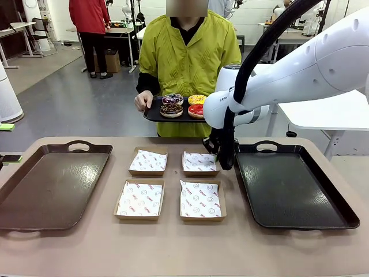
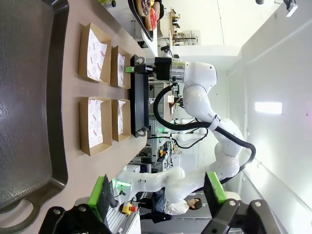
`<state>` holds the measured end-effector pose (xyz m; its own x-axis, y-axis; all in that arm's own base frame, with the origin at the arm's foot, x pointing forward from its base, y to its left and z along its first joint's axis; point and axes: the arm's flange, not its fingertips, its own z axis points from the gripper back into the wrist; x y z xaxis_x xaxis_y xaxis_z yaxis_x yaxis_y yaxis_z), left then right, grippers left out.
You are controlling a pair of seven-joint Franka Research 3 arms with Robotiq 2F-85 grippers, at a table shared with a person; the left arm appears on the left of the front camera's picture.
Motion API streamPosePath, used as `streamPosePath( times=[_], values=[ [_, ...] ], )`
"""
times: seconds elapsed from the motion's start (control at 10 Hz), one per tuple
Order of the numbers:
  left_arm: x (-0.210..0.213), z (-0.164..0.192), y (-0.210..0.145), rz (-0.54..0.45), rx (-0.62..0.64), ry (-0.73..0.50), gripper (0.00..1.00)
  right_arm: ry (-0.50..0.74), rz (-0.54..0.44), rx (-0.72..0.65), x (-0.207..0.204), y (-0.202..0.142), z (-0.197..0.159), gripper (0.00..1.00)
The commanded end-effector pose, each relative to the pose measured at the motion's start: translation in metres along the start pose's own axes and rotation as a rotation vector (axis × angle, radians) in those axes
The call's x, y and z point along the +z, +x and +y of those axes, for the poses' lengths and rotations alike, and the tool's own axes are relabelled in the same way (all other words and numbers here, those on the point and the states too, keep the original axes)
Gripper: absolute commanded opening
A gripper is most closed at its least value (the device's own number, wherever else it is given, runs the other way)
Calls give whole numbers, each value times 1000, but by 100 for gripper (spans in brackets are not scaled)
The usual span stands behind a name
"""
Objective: Individually package the donuts and arrange them on the tray.
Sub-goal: Pick up one Paper togo box.
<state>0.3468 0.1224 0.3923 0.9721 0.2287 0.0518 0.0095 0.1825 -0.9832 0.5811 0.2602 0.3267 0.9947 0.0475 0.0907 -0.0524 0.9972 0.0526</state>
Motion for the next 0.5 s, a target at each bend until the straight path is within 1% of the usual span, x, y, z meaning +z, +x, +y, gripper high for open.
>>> streamPosePath(
  times=[0.0,0.2,0.3,0.4],
  values=[
    [0,-1,1,-14,-8,-15,100,3,12,-45,-1,7,2,0],
    [0,-1,1,-14,-8,-15,100,24,11,-66,4,6,0,0],
    [0,-1,1,-14,-8,-15,100,37,17,-92,17,1,0,0],
    [0,-1,1,-14,-8,-15,100,19,29,-144,44,-8,-1,0]
  ],
)
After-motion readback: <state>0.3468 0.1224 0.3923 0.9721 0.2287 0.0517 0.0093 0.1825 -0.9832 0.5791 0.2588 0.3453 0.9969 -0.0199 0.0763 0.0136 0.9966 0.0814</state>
